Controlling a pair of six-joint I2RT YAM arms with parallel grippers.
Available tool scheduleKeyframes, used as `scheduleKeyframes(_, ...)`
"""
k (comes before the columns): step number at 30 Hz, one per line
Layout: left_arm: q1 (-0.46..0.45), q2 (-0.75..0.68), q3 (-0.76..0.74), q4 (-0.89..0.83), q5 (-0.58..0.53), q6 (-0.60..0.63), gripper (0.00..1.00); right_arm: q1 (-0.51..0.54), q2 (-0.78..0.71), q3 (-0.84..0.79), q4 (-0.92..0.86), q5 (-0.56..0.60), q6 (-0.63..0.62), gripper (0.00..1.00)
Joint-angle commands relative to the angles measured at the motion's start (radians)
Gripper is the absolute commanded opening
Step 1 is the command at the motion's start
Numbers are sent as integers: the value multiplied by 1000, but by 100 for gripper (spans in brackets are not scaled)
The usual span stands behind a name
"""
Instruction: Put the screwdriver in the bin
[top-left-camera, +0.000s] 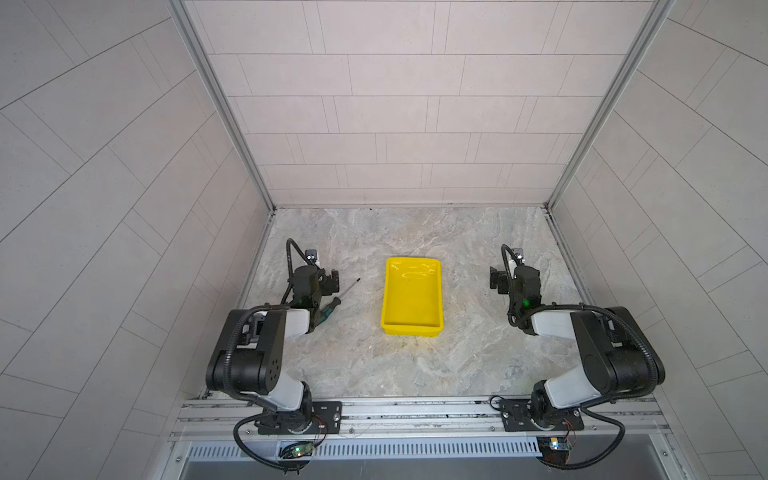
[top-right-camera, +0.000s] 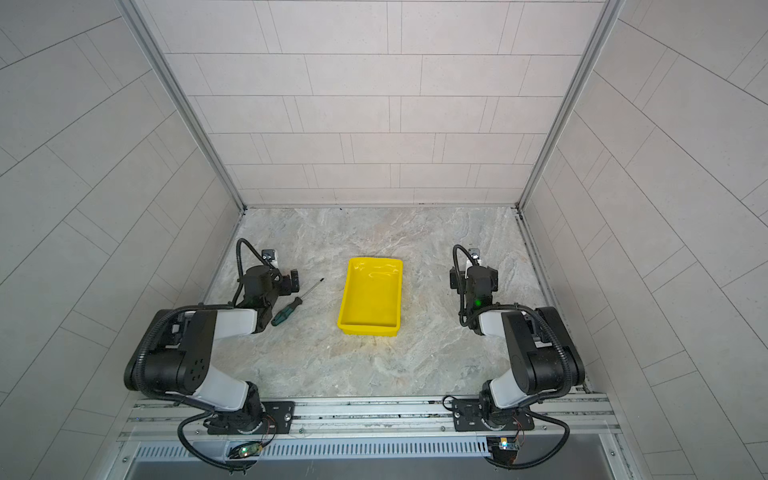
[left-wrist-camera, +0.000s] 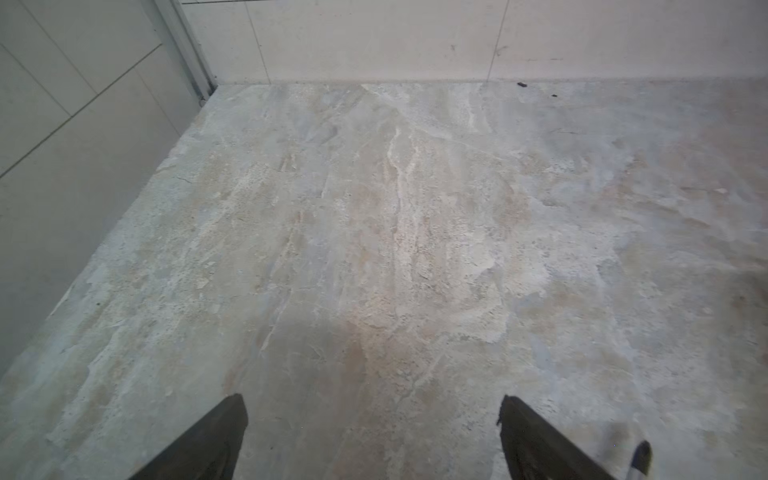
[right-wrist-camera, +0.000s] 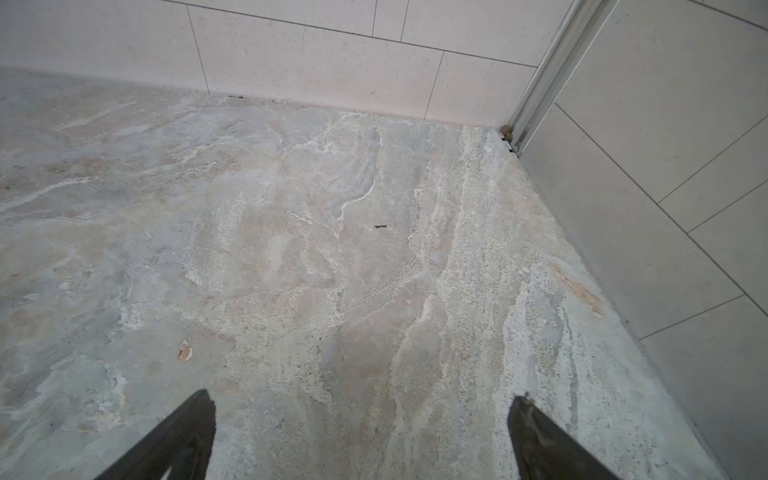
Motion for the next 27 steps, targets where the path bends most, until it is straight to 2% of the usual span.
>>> scheduleKeyframes(1, 3, -17, -4, 10, -85, -15, 100, -4, 2, 2, -13, -5, 0, 100)
scheduleKeyframes(27, 2, 2, 18, -11, -93, -24, 100, -12, 0, 3, -17, 9, 10, 100)
